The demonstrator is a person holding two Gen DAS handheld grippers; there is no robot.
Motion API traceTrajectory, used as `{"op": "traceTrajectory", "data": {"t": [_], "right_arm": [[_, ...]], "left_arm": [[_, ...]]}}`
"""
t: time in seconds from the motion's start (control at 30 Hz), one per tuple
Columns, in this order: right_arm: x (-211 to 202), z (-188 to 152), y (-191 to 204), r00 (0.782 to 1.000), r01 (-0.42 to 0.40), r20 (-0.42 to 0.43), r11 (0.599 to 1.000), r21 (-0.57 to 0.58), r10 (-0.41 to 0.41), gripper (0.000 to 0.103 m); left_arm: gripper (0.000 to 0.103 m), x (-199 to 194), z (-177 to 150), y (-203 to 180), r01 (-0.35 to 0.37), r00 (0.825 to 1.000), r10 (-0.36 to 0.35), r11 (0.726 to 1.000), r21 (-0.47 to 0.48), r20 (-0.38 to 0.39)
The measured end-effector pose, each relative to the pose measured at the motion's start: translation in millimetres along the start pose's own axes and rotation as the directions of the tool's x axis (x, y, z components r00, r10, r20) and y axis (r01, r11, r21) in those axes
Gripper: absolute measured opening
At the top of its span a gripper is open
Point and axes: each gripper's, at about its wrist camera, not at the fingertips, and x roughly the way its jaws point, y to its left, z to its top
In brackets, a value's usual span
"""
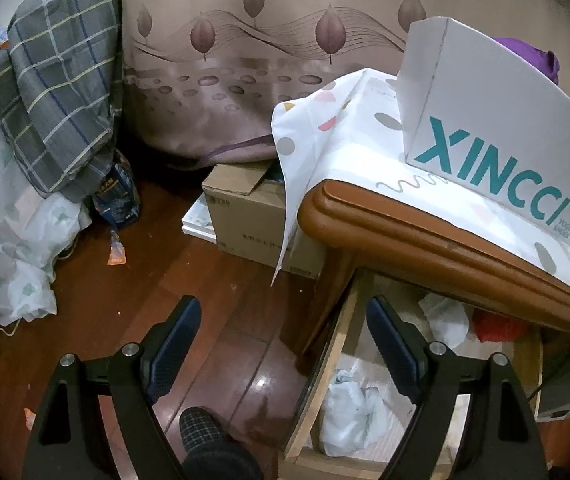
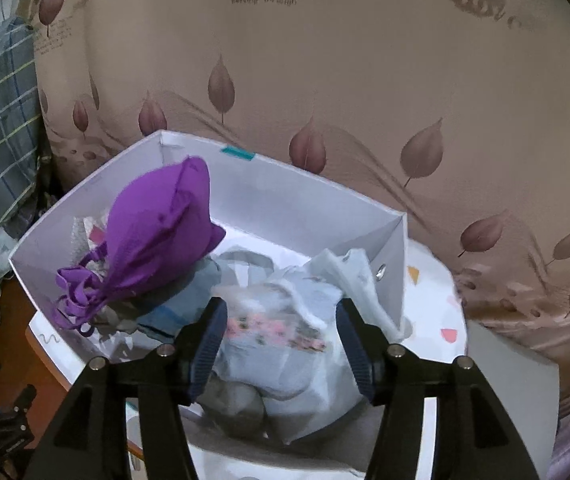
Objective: Take underwear out of drawer
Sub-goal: 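Move the right gripper down into the drawer toward the red sock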
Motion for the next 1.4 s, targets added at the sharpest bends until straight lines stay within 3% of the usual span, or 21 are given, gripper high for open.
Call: {"op": "traceTrajectory", "data": {"t": [0.2, 0.33, 0.6, 0.8, 0.87, 0.9, 1.13, 1.27, 1.33, 1.4], "right_arm": [[-48.4, -10.0, 5.9, 0.994, 0.007, 0.112, 0.998, -0.066, 0.001, 0.058], [-80.2, -36.6, 15.8, 0.987, 0.031, 0.159, 0.987, -0.155, -0.006, 0.058], [-113.8, -136.7, 46.1, 0.979, 0.077, 0.202, 0.944, -0.321, -0.011, 0.058], [-92.6, -218.0, 71.8, 0.987, 0.092, 0.16, 0.897, -0.433, -0.024, 0.053], [-76.8, -240.2, 82.4, 0.989, 0.1, 0.142, 0.858, -0.503, -0.032, 0.035], [-67.3, -248.7, 87.4, 0.991, 0.1, 0.128, 0.832, -0.545, -0.035, 0.032], [9.0, -292.0, 112.7, 0.993, 0.11, 0.053, 0.624, -0.773, -0.109, 0.032], [52.8, -306.1, 121.3, 0.981, 0.15, 0.066, 0.491, -0.858, -0.184, 0.032], [69.7, -307.7, 123.5, 0.978, 0.14, 0.046, 0.466, -0.874, -0.206, 0.032], [85.0, -311.4, 124.7, 0.978, 0.109, 0.009, 0.468, -0.877, -0.21, 0.032]], "left_arm": [[0.083, 0.6, -1.5, 0.3, 0.006, 1.0, -0.006, 1.0, -0.001, -0.009], [0.083, 1.6, -0.6, 1.3, 0.01, 1.0, -0.01, 1.0, -0.007, -0.016], [0.083, 3.6, -0.6, 2.5, 0.0, 1.0, 0.0, 1.0, -0.011, -0.025], [0.083, 3.7, -0.3, 5.3, -0.002, 1.0, 0.002, 1.0, -0.023, -0.027], [0.083, 3.7, -0.5, 5.8, 0.001, 0.999, -0.002, 1.0, -0.028, -0.033], [0.083, 3.2, -0.3, 5.6, 0.004, 0.999, -0.005, 1.0, -0.028, -0.033], [0.083, 1.9, 0.6, 4.8, 0.013, 0.999, -0.013, 1.0, -0.018, -0.037], [0.084, 2.7, 1.1, 2.3, 0.016, 0.999, -0.017, 1.0, -0.008, -0.041], [0.084, 3.0, 1.1, 1.0, 0.014, 0.999, -0.014, 1.0, -0.002, -0.04], [0.084, 3.3, 0.6, 0.0, 0.014, 0.999, -0.015, 1.0, -0.003, -0.042]]}}
